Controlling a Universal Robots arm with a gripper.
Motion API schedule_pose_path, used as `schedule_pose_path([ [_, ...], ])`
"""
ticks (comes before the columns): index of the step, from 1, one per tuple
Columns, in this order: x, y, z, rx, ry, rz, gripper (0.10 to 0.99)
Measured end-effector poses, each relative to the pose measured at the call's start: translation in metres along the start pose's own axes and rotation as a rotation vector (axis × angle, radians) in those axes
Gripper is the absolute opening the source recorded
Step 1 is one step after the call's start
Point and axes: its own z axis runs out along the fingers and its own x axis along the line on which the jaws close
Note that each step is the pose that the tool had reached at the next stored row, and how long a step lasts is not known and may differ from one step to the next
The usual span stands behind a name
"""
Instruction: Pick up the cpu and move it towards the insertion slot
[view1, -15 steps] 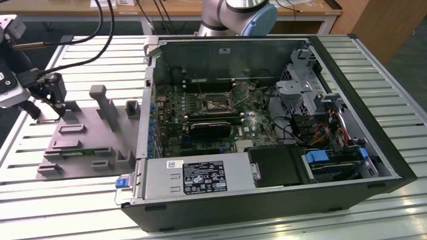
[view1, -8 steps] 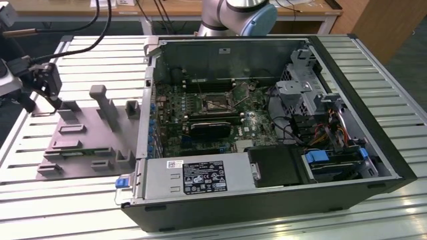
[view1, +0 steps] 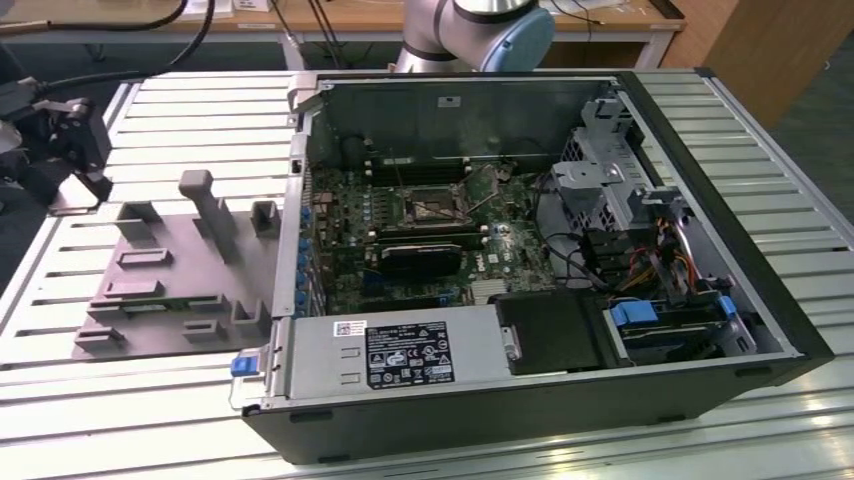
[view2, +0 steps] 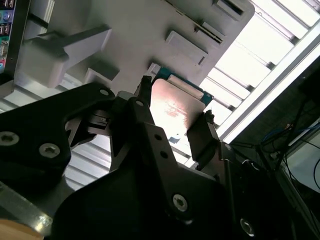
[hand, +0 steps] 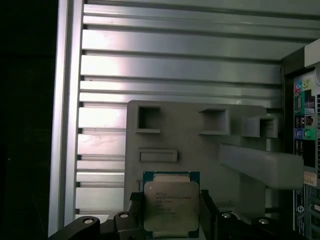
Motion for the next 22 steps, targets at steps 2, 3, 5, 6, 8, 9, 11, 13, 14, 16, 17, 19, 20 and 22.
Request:
schedule_pose_path([
  [2,-0.0005,0.0004,-0.0063,0.0,-0.0018,0.0,0.533],
  [3,-0.0007,0.0007,-0.0096,0.0,-0.0027,0.0,0.533],
  [5,-0.0012,0.0011,-0.016,0.0,-0.0044,0.0,0.533],
  [6,-0.0014,0.0013,-0.0189,0.0,-0.0055,0.0,0.533],
  [8,-0.0018,0.0017,-0.0249,0.0,-0.0075,0.0,0.533],
  [9,-0.002,0.0019,-0.028,0.0,-0.0084,0.0,0.533],
  [11,-0.0025,0.0023,-0.0341,0.0,-0.0103,0.0,0.533],
  [13,-0.003,0.0027,-0.0408,0.0,-0.012,-0.001,0.533],
  [14,-0.0032,0.0028,-0.0437,0.0,-0.0129,-0.001,0.533],
  [16,-0.0036,0.0032,-0.0493,0.0,-0.015,-0.001,0.533],
  [17,-0.0038,0.0033,-0.0523,0.0,-0.0161,-0.001,0.533],
  [19,-0.0043,0.0037,-0.0589,0.0,-0.019,-0.001,0.533],
  [20,-0.0043,0.0037,-0.0589,0.0,-0.0191,-0.001,0.533],
  [22,-0.0043,0.0037,-0.0589,0.0,-0.0192,-0.001,0.533],
])
